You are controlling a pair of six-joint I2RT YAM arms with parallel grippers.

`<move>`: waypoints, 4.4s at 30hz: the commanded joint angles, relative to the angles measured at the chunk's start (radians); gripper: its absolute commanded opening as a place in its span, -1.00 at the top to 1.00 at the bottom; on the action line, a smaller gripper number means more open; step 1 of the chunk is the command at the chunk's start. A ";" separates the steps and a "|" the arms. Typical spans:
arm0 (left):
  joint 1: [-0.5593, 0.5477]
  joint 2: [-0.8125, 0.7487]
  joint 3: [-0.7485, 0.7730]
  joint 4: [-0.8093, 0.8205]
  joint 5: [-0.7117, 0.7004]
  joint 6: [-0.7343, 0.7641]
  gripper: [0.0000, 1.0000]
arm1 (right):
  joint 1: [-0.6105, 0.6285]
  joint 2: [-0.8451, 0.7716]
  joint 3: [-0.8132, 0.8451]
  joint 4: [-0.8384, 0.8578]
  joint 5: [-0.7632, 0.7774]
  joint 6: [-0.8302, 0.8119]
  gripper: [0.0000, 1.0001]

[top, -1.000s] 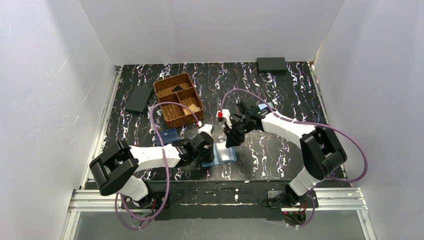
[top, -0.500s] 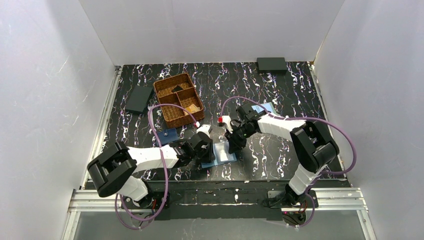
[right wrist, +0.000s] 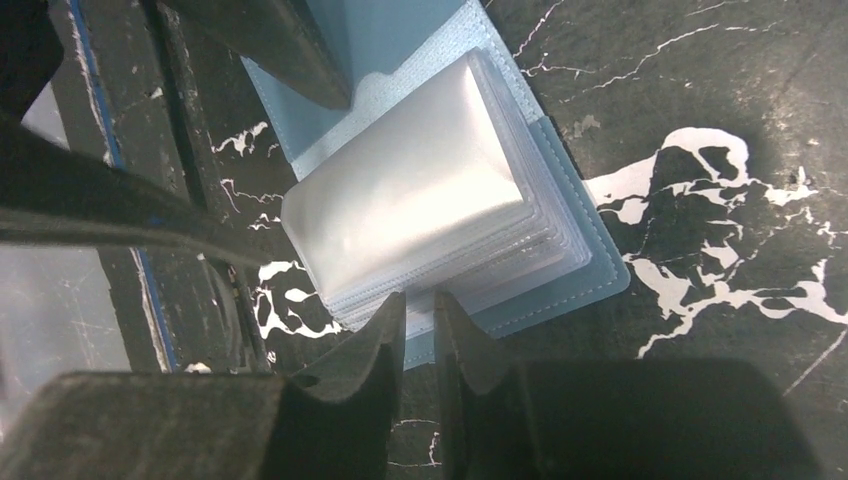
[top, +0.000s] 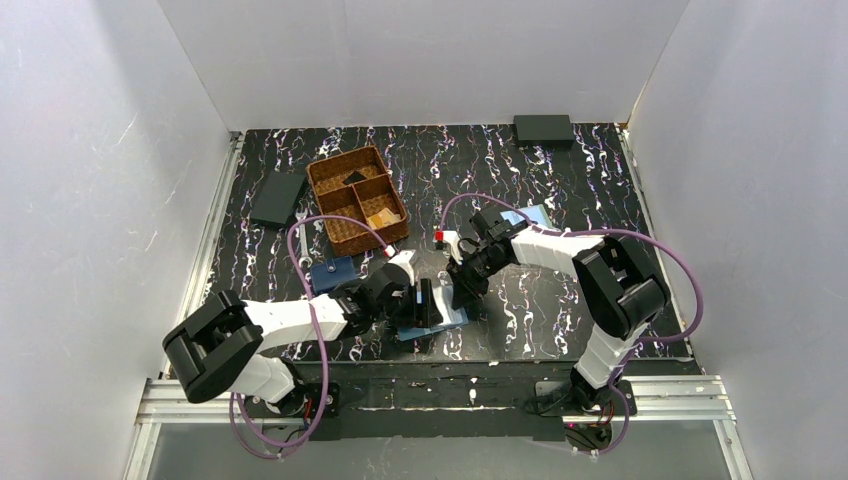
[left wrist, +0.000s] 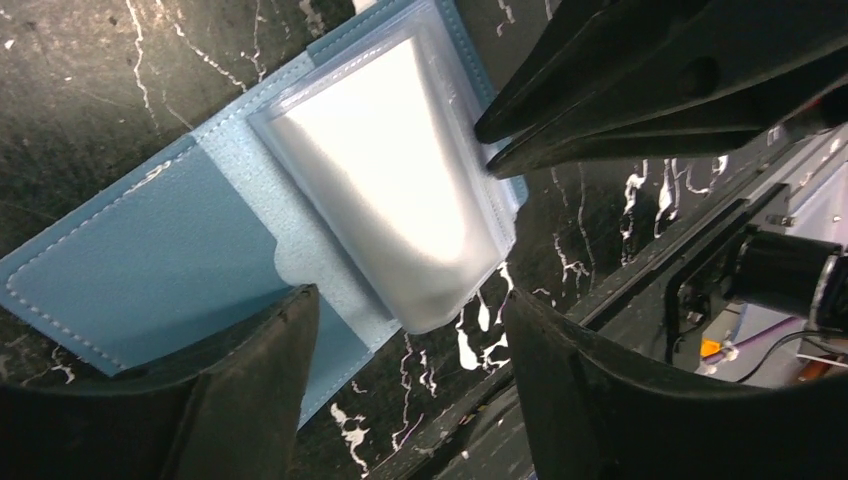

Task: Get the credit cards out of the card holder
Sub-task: Open the card holder at the center of the board.

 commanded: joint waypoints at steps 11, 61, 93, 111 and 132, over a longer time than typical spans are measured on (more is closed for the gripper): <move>0.009 0.125 0.051 -0.011 0.054 -0.039 -0.60 | -0.033 0.029 0.009 0.053 -0.141 0.060 0.49; 0.088 0.113 0.030 -0.145 0.056 -0.135 1.00 | -0.076 -0.012 -0.028 0.078 -0.300 0.080 -0.02; 0.099 0.112 0.021 -0.136 0.068 -0.134 1.00 | -0.077 -0.003 -0.022 0.108 -0.200 0.142 -0.07; 0.105 0.110 0.011 -0.099 0.094 -0.148 1.00 | -0.076 0.020 -0.046 0.174 -0.407 0.237 -0.10; 0.140 -0.017 -0.089 0.040 0.199 -0.137 0.16 | -0.050 0.070 -0.037 0.237 -0.489 0.314 -0.09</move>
